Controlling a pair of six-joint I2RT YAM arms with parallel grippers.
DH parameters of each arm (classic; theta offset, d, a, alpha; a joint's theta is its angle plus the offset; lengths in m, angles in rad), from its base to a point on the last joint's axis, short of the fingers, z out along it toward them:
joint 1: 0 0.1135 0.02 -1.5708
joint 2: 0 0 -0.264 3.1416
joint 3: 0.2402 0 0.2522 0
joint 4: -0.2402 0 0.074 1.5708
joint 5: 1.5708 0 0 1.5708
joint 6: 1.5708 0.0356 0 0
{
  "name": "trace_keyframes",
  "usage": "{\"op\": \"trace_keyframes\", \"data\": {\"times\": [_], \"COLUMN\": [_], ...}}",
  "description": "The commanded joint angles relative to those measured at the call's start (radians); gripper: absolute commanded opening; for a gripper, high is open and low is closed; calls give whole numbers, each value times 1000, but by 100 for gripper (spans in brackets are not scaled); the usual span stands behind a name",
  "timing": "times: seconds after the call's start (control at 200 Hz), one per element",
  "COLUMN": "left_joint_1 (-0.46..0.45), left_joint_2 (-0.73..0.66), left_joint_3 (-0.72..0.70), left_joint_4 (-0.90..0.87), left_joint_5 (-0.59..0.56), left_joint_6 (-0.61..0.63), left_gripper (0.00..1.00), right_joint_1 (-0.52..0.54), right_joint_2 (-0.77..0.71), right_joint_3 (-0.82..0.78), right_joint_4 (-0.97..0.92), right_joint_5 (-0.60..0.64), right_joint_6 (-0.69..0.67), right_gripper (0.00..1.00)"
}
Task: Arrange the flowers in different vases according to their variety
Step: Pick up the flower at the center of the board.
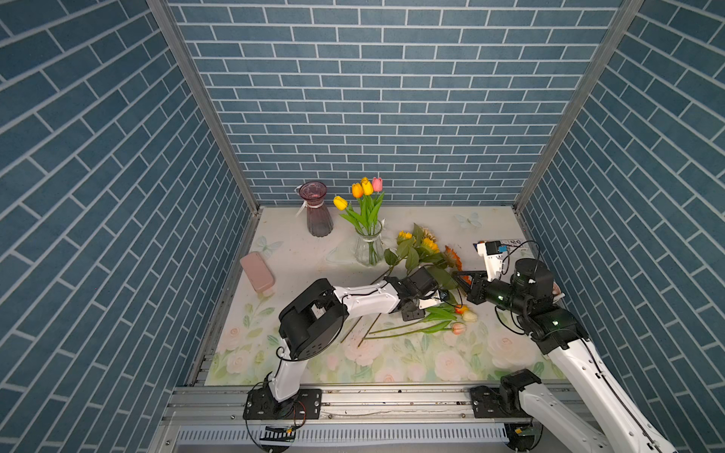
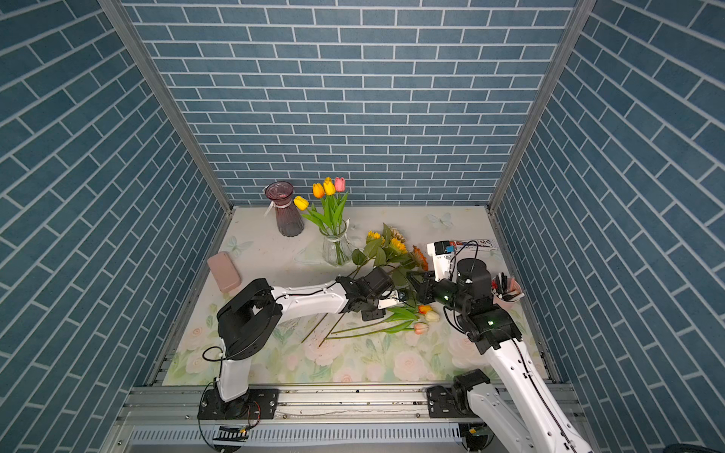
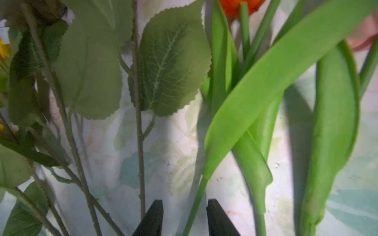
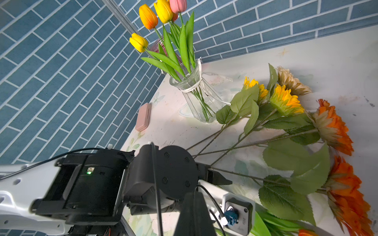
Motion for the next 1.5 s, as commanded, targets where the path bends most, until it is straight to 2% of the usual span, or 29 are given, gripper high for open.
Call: {"op": "trace_keyframes", "data": {"times": [0.0,0.22,0.47,0.615,1.01,1.2,1.41,1.495], "left_joint_1": [16,19,23,33,47,47,48,48], "left_joint_2": [47,74,28,5,64,84,144,168], "left_joint_3": [35,50,38,44,53,52,62,77], "left_joint_4": [-58,-117,-126,-116,-124,-132,-148,-163], "left_joint_5": [26,60,36,60,86,124,117,117], "left_joint_6": [32,41,41,40,48,40,42,41], "left_gripper": [39,36,36,36,35,31,26,20], "right_joint_1": [-7,-20,-28,-30,-32,-35,-36,-38], "right_joint_2": [5,3,4,5,2,4,-1,0], "right_joint_3": [2,13,14,9,6,4,4,3], "right_joint_4": [2,-20,-17,-15,-15,-15,-19,-22], "right_joint_5": [5,3,0,0,1,3,6,8], "right_joint_6": [-38,-48,-47,-47,-49,-49,-54,-56], "right_gripper": [0,0,0,0,0,0,0,0]}}
